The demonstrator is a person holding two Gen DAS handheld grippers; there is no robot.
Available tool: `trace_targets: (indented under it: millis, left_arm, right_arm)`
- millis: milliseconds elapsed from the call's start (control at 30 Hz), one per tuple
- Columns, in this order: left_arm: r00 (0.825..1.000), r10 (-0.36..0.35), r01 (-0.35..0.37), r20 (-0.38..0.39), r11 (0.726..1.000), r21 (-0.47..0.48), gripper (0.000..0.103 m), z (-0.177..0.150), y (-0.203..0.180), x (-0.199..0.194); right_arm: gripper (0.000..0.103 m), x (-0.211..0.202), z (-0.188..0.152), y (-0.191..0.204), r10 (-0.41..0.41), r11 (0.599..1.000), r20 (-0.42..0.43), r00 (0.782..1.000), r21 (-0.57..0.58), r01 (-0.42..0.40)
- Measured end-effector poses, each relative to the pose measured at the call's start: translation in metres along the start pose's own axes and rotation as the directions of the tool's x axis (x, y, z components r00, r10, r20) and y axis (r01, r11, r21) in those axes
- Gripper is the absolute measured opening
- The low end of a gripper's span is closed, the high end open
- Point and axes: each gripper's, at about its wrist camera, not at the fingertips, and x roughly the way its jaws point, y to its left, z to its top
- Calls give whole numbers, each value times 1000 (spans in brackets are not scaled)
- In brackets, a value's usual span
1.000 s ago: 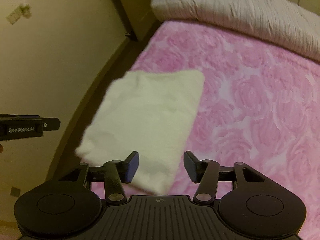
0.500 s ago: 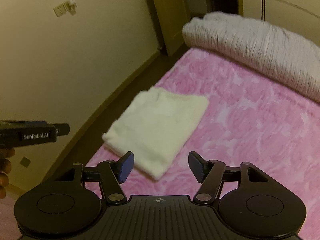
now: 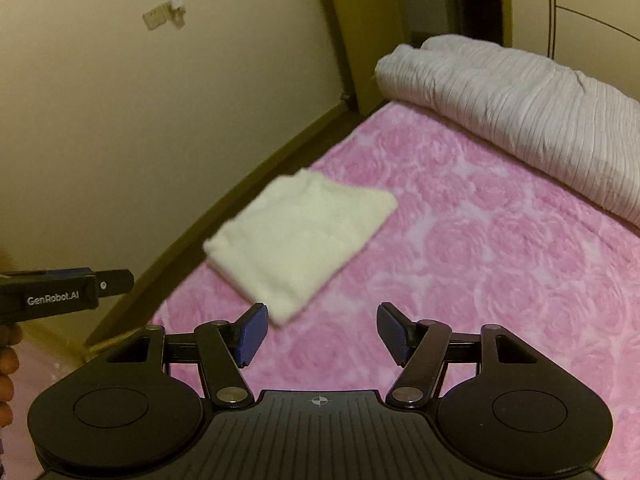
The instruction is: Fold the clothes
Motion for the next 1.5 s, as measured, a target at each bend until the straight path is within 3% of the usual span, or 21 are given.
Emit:
trace_targets:
  millis: [300, 767, 1500]
  left_arm:
    - [998, 28, -33, -50, 995, -95, 50, -45, -41, -19]
    - [991, 93, -104, -93, 987, -123, 50, -72, -78, -27]
    - [987, 64, -89, -150, 982, -165, 50, -45, -77, 25]
  right_arm:
    - [64, -11, -20, -39, 6, 996, -78, 997, -93, -13]
    - [64, 15, -24, -56, -7, 971, -133, 991, -236, -25]
    - [64, 59, 4, -52, -16, 947, -194, 981, -318, -47]
